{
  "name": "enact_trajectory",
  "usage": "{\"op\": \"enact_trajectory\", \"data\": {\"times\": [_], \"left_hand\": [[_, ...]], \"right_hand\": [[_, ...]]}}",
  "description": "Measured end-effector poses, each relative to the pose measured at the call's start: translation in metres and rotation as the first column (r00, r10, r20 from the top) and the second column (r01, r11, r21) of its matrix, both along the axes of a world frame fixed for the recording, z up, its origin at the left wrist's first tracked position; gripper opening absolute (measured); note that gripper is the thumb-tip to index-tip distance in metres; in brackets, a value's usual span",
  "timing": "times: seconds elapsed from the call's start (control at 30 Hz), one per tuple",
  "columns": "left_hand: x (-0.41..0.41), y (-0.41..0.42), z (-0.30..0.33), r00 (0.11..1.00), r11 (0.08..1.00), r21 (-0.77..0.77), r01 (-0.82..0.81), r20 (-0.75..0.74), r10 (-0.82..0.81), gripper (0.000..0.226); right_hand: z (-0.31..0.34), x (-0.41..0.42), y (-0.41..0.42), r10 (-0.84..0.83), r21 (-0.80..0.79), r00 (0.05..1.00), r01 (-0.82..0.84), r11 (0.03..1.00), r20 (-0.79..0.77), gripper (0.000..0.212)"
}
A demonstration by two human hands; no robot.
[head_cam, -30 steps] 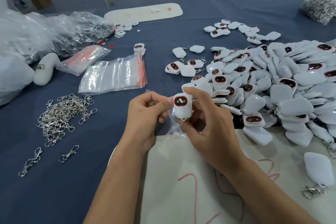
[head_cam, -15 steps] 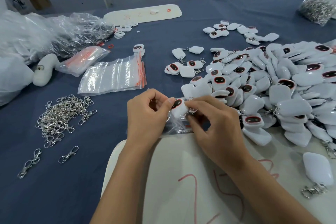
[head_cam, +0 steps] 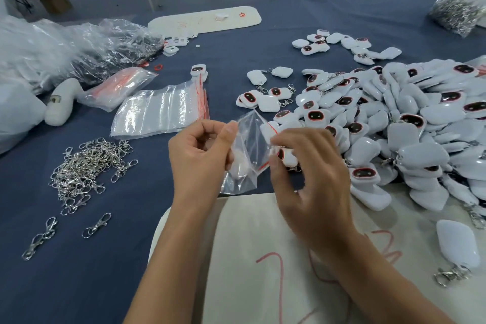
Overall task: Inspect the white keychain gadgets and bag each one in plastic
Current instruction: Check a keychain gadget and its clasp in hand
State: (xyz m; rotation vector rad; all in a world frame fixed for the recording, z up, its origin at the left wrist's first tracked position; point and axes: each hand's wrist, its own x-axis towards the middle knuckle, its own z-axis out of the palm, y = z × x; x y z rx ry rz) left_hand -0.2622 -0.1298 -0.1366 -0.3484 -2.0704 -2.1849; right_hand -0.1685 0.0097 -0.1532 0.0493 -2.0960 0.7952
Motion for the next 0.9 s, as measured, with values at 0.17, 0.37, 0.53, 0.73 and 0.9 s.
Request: {"op": "enact_trajectory", "data": {"times": [0.17, 0.37, 0.53, 0.73, 0.9], "left_hand": [[0.0, -0.001, 0.004, 0.996, 0.988, 0.137, 0.069, 0.047, -0.076, 0.03], [-0.009, -0.014, 0.017, 0.999, 0.902, 0.431, -0.001, 0.042, -0.019, 0.03], [-0.001, 0.004, -0.003, 0.99, 0.984, 0.15, -0.093, 0.123, 0.075, 0.032], [0.003, 0.019, -0.021, 0.999, 0.949, -0.312, -0.032, -0.039, 0.021, 0.026], [0.003, 0.014, -0.02, 0.985, 0.881, -0.449, -0.148, -0.148, 0.09, 0.021]], "right_hand": [[0.0, -0.001, -0.007, -0.009, -0.274, 0.975, 0.071, 0.959, 0.221, 0.037], [-0.005, -0.004, -0.005, -0.091, -0.104, 0.975, 0.114, 0.988, 0.203, 0.013], [-0.008, -0.006, 0.006, -0.359, 0.205, 0.876, 0.306, 0.93, 0.323, 0.012], [-0.01, -0.01, 0.006, -0.444, 0.373, 0.757, 0.283, 0.884, 0.48, 0.026], [-0.01, -0.011, 0.011, -0.429, 0.364, 0.787, 0.28, 0.888, 0.443, 0.013]]}}
